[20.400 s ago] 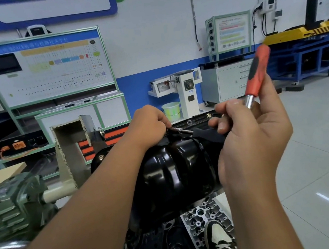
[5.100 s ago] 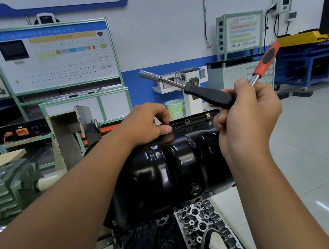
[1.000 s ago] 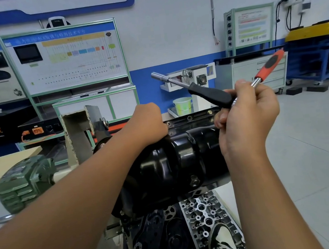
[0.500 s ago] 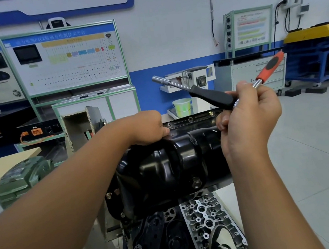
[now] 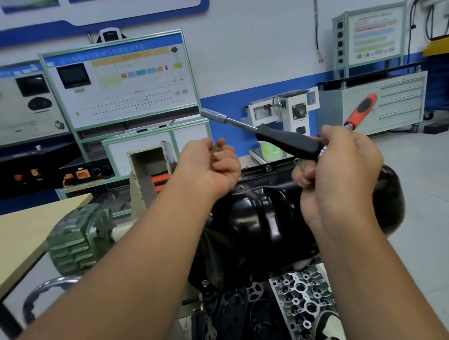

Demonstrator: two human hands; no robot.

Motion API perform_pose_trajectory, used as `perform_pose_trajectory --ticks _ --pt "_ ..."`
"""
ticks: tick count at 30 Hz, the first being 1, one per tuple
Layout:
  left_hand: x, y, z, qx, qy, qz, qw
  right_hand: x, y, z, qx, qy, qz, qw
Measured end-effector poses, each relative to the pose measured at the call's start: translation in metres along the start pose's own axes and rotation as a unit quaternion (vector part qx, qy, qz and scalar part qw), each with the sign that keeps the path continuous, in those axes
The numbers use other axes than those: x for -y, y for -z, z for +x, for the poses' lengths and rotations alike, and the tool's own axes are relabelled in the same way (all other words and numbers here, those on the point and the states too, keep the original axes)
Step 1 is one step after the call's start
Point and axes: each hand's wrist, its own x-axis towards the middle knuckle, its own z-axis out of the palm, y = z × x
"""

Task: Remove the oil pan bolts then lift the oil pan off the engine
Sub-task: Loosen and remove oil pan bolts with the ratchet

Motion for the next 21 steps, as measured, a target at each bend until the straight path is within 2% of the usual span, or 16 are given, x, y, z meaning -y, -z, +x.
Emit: perform_pose_trajectory --ticks 5,11,14,17,19,21 --pt "-0.027 0.023 -0.042 -0.02 -0.026 -0.018 0.999 -0.003 -0.03 -0.029 0.05 0.0 -0.009 0.999" --pt "-0.069 0.069 -0.104 -0.015 -0.164 -0.122 0.979 -0.039 -0.07 -0.106 0.117 -0.129 0.035 0.984" --pt "-0.096 0.125 -0.137 -0.102 -0.149 -0.093 0.979 -0.067 -0.081 -0.153 0.141 -0.219 0.03 0.965" --pt "-0.114 0.196 -0.187 -0.211 -0.119 0.037 0.969 -0.097 -0.083 -0.209 0.181 -0.264 -0.03 0.947" --pt "-0.12 0.239 -0.222 -0.302 -0.134 0.108 0.938 -0.115 -0.081 -0.252 0.22 -0.277 -0.079 0.932" --pt "-0.131 0.276 -0.256 -0.395 -0.172 0.139 0.891 -0.131 -0.078 -0.297 0.256 -0.304 -0.112 0.911"
